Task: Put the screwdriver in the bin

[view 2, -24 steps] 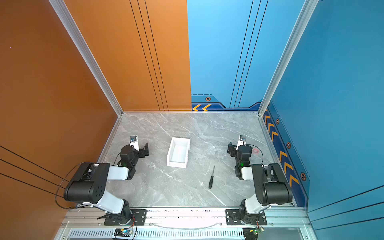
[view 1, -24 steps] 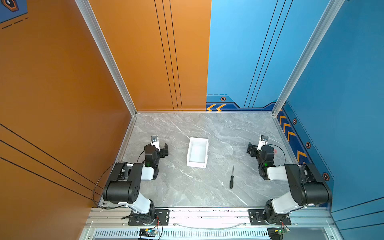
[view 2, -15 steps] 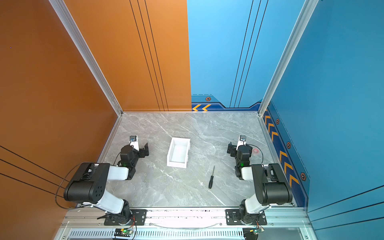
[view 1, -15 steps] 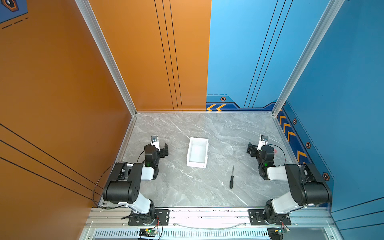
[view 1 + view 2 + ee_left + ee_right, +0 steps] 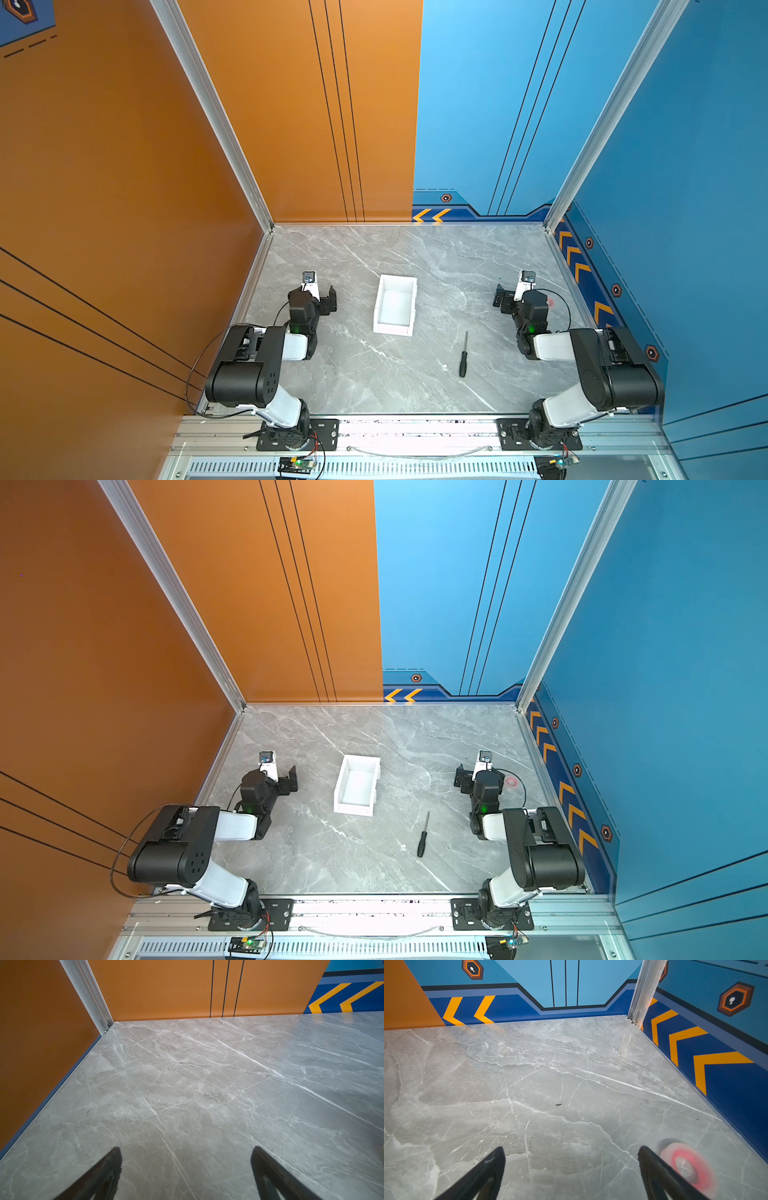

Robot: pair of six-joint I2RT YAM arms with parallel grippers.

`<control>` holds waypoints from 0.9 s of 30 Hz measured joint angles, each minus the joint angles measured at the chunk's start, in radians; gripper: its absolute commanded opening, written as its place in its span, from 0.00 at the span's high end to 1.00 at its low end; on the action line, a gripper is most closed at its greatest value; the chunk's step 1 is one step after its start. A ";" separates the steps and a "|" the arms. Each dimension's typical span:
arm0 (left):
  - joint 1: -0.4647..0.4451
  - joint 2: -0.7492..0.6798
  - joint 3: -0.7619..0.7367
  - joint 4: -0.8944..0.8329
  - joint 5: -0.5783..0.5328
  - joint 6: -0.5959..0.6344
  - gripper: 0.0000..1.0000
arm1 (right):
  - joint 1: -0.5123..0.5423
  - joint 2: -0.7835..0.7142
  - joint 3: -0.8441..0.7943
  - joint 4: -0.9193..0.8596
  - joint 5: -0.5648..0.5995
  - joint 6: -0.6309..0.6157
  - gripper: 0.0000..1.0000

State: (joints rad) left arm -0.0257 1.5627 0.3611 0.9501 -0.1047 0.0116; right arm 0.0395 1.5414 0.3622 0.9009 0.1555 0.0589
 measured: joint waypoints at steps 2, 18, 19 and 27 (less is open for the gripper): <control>0.000 0.000 0.000 0.000 0.000 0.000 0.02 | 0.000 0.000 0.000 0.000 0.000 0.000 0.00; 0.000 -0.001 0.000 -0.002 0.000 0.000 0.02 | 0.002 0.000 0.000 -0.002 0.016 0.000 0.00; 0.000 -0.005 0.000 -0.010 0.000 0.000 0.02 | 0.006 -0.001 0.004 -0.012 0.033 0.001 0.00; -0.004 -0.143 0.092 -0.235 0.013 0.019 0.02 | 0.033 -0.143 0.156 -0.287 0.116 0.005 0.00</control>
State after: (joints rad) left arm -0.0299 1.4193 0.4530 0.7155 -0.0917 0.0303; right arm 0.0723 1.3983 0.5182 0.6140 0.2718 0.0639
